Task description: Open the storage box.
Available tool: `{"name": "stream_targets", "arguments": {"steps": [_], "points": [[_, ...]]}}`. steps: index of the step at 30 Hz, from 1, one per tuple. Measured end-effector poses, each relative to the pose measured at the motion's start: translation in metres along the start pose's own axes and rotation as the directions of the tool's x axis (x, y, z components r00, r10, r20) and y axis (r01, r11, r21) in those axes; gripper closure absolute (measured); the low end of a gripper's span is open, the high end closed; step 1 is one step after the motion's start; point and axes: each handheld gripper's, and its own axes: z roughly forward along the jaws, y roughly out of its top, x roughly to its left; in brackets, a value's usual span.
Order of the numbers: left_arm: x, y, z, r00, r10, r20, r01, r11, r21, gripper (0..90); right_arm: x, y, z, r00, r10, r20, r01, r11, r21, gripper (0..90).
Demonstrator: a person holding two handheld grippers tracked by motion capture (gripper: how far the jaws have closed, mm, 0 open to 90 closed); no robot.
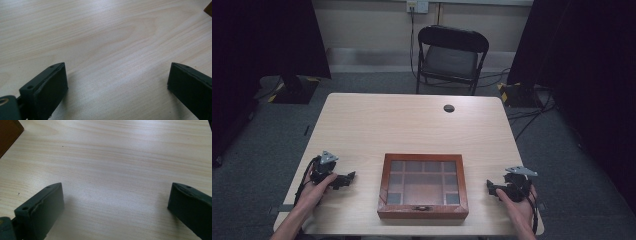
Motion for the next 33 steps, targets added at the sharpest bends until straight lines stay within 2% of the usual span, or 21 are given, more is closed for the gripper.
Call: {"name": "stream_targets", "arguments": {"steps": [5, 6, 9, 17, 18, 23, 26, 28, 29, 33], "points": [[0.0, 0.0, 0.0, 1.0, 0.0, 0.0, 0.0, 1.0, 0.0, 2.1, 0.0, -0.001, -0.001, 1.0, 0.0, -0.001, 0.0, 1.0, 0.001, 0.5], [0.0, 0.0, 0.0, 1.0, 0.0, 0.0, 0.0, 1.0, 0.0, 2.1, 0.0, 0.0, -0.003, 1.0, -0.002, -0.003, 0.002, 1.0, -0.005, 7.6], [0.0, 0.0, 0.0, 1.0, 0.001, 0.0, -0.001, 1.0, 0.0, 2.1, -0.001, 0.0, -0.005, 1.0, -0.005, -0.006, 0.005, 1.0, -0.008, 13.7], [0.0, 0.0, 0.0, 1.0, 0.0, 0.0, 0.0, 1.0, 0.0, 2.1, 0.002, 0.003, -0.008, 0.9977, -0.014, -0.066, 0.014, 1.0, 0.003, 20.4], [0.0, 0.0, 0.0, 1.0, 0.0, 0.0, 0.0, 1.0, 0.0, 2.1, 0.003, 0.004, -0.008, 0.9958, -0.009, -0.092, 0.009, 1.0, 0.0, 22.3], [0.0, 0.0, 0.0, 1.0, 0.0, 0.0, 0.0, 1.0, 0.0, 2.0, 0.006, 0.005, -0.01, 0.9933, -0.011, -0.115, 0.011, 1.0, -0.001, 24.9], [0.0, 0.0, 0.0, 1.0, 0.001, 0.0, -0.001, 1.0, 0.0, 2.1, 0.008, 0.007, -0.012, 0.99, -0.012, -0.141, 0.009, 1.0, -0.018, 28.3], [0.0, 0.0, 0.0, 1.0, 0.0, 0.0, 0.0, 1.0, 0.0, 2.0, 0.011, 0.009, -0.016, 0.9828, -0.014, -0.184, 0.007, 0.999, -0.037, 32.5], [0.0, 0.0, 0.0, 1.0, 0.0, 0.0, 0.0, 1.0, 0.0, 2.0, 0.011, 0.009, -0.016, 0.9828, -0.014, -0.184, 0.007, 0.999, -0.037, 32.5], [0.0, 0.0, 0.0, 1.0, 0.003, -0.001, -0.003, 1.0, 0.0, 1.9, 0.019, 0.014, -0.022, 0.9687, -0.026, -0.247, 0.018, 0.999, -0.035, 38.4]]}}
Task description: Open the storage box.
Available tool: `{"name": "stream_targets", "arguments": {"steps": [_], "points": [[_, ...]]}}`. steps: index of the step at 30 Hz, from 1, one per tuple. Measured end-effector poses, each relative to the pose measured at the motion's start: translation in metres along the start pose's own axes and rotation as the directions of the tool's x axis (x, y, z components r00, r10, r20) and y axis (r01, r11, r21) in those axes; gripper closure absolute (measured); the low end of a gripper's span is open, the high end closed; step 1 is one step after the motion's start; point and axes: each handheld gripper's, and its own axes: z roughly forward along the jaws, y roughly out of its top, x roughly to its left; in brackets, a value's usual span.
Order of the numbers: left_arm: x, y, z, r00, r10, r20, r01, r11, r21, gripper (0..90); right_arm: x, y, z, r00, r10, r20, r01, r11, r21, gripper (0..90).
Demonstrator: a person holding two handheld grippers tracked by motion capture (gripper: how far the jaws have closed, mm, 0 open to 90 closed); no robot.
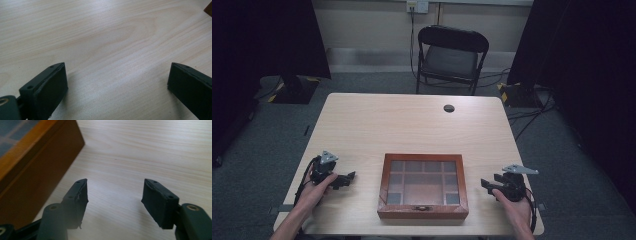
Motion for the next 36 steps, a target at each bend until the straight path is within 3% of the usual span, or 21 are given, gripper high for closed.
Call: {"name": "stream_targets", "arguments": {"steps": [3, 4, 8, 9, 11, 16, 21, 26, 29, 32, 36], "points": [[0.0, 0.0, 0.0, 1.0, 0.001, -0.001, -0.001, 1.0, 0.001, 1.7, 0.005, 0.002, -0.002, 0.9999, -0.004, -0.016, 0.004, 1.0, -0.006, 39.9], [0.0, 0.0, 0.0, 1.0, 0.0, -0.002, 0.0, 1.0, 0.0, 1.6, 0.01, 0.005, -0.003, 0.9988, -0.007, -0.049, 0.006, 1.0, -0.013, 42.1], [0.0, 0.0, 0.001, 1.0, -0.003, 0.003, 0.003, 1.0, 0.001, 1.3, 0.019, 0.01, -0.007, 0.9947, -0.02, -0.101, 0.018, 0.999, -0.027, 44.5], [0.0, 0.0, 0.001, 1.0, -0.003, 0.002, 0.003, 1.0, 0.004, 1.2, 0.025, 0.014, -0.009, 0.991, -0.035, -0.129, 0.032, 0.999, -0.03, 45.0], [0.0, 0.0, 0.001, 1.0, -0.002, 0.003, 0.002, 1.0, 0.004, 1.1, 0.027, 0.016, -0.01, 0.9895, -0.043, -0.138, 0.039, 0.999, -0.031, 44.8], [0.0, 0.001, 0.001, 1.0, 0.005, 0.003, -0.005, 1.0, 0.007, 0.4, 0.042, 0.024, -0.015, 0.9762, -0.079, -0.202, 0.074, 0.997, -0.033, 45.1], [0.0, 0.001, 0.001, 1.0, 0.005, 0.002, -0.005, 1.0, 0.006, 0.4, 0.059, 0.032, -0.018, 0.9646, -0.123, -0.233, 0.115, 0.992, -0.046, 44.8], [0.0, 0.001, 0.001, 1.0, 0.005, 0.003, -0.005, 1.0, 0.007, 0.4, 0.076, 0.039, -0.016, 0.9459, -0.159, -0.283, 0.157, 0.987, -0.03, 46.5], [0.0, 0.001, 0.001, 1.0, 0.005, 0.002, -0.005, 1.0, 0.006, 0.4, 0.087, 0.045, -0.015, 0.9307, -0.167, -0.325, 0.163, 0.986, -0.041, 47.7], [0.0, 0.001, 0.001, 1.0, 0.005, 0.002, -0.005, 1.0, 0.007, 0.4, 0.097, 0.053, -0.014, 0.9234, -0.19, -0.333, 0.179, 0.982, -0.064, 48.7], [0.0, 0.001, 0.001, 1.0, 0.005, 0.002, -0.005, 1.0, 0.007, 0.4, 0.112, 0.064, -0.011, 0.8976, -0.236, -0.372, 0.222, 0.972, -0.08, 50.3]]}}
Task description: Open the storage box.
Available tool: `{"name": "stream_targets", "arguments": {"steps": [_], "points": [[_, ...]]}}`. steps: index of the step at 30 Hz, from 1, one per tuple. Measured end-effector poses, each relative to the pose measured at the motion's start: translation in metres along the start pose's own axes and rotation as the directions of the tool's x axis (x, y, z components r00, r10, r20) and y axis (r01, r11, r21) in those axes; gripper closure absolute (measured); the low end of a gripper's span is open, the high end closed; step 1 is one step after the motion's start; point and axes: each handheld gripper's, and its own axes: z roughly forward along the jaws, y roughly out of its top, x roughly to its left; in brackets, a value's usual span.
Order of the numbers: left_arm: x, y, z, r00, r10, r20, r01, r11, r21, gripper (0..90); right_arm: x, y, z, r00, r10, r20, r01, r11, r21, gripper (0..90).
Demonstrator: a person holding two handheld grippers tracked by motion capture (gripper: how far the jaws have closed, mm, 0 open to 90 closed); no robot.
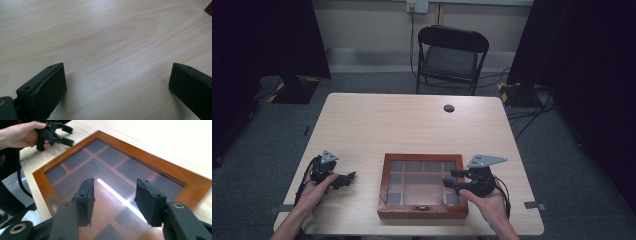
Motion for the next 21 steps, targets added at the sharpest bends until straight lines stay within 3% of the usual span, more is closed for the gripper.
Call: {"name": "stream_targets", "arguments": {"steps": [4, 5, 11, 16, 21], "points": [[0.0, 0.0, 0.0, 1.0, 0.0, 0.0, 0.0, 1.0, 0.0, 0.4, 0.006, -0.001, 0.012, 0.9993, -0.009, -0.036, 0.009, 1.0, -0.006, 53.4], [0.0, 0.0, 0.0, 1.0, 0.0, 0.0, 0.0, 1.0, 0.0, 0.5, 0.009, -0.003, 0.02, 0.9981, -0.026, -0.056, 0.028, 0.999, 0.042, 55.2], [0.0, 0.0, 0.0, 1.0, 0.0, 0.0, 0.0, 1.0, 0.0, 0.4, 0.015, -0.008, 0.026, 0.9943, -0.043, -0.098, 0.05, 0.997, 0.065, 57.4], [0.0, 0.0, 0.0, 1.0, 0.0, 0.0, 0.0, 1.0, 0.0, 0.4, 0.023, -0.013, 0.035, 0.9826, -0.045, -0.18, 0.06, 0.995, 0.077, 62.9], [0.0, 0.0, 0.0, 1.0, 0.0, 0.0, 0.0, 1.0, 0.0, 0.4, 0.031, -0.016, 0.043, 0.9732, -0.075, -0.218, 0.099, 0.99, 0.103, 67.2]]}}
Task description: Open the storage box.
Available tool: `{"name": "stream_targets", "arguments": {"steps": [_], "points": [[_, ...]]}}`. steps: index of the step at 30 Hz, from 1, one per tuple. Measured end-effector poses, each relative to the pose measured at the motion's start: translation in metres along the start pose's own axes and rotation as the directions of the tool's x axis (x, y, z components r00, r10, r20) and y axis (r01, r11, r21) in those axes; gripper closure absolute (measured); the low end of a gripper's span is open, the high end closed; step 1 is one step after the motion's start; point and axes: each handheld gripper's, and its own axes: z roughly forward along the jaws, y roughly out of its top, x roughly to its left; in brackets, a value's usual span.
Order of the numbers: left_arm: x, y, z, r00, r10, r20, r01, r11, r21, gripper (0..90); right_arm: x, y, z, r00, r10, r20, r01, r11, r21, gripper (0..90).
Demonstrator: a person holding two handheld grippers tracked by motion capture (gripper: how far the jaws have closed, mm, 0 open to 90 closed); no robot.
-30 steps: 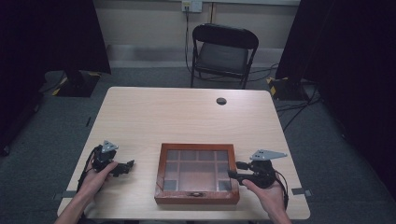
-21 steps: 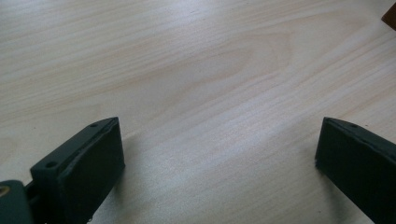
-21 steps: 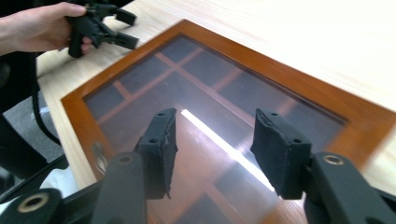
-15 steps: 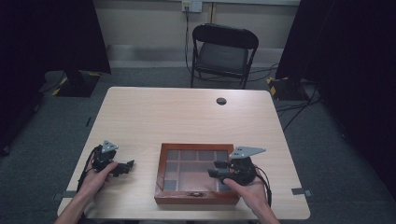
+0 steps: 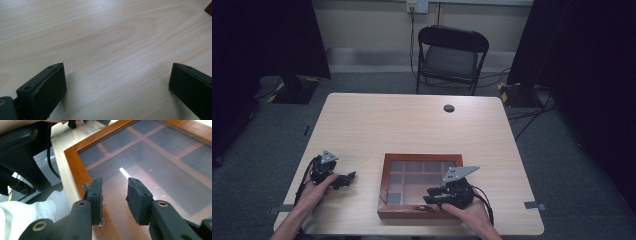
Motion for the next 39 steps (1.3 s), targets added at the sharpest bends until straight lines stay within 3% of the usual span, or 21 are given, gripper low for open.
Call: {"name": "stream_targets", "arguments": {"steps": [6, 16, 29, 33, 39], "points": [[0.0, 0.0, 0.0, 1.0, -0.004, 0.005, 0.004, 1.0, 0.002, 0.0, 0.003, -0.004, 0.006, 0.9997, -0.017, -0.016, 0.017, 1.0, 0.022, 71.2], [0.0, 0.0, 0.0, 1.0, -0.003, 0.004, 0.003, 1.0, 0.002, 0.0, 0.001, -0.007, 0.003, 0.9991, -0.027, -0.033, 0.026, 1.0, -0.006, 69.7], [0.001, 0.0, -0.001, 1.0, -0.004, 0.004, 0.004, 0.9999, 0.015, 0.6, 0.014, -0.009, 0.007, 0.9926, -0.105, -0.061, 0.106, 0.994, 0.02, 77.7], [0.002, 0.0, -0.004, 0.9996, -0.029, -0.006, 0.029, 0.9996, 0.004, 8.5, 0.016, -0.007, 0.008, 0.9891, -0.133, -0.063, 0.135, 0.99, 0.033, 80.4], [0.001, 0.0, -0.007, 0.9997, -0.023, -0.002, 0.023, 0.9997, 0.001, 15.5, 0.015, -0.005, 0.008, 0.9854, -0.151, -0.079, 0.154, 0.987, 0.041, 81.5]]}}
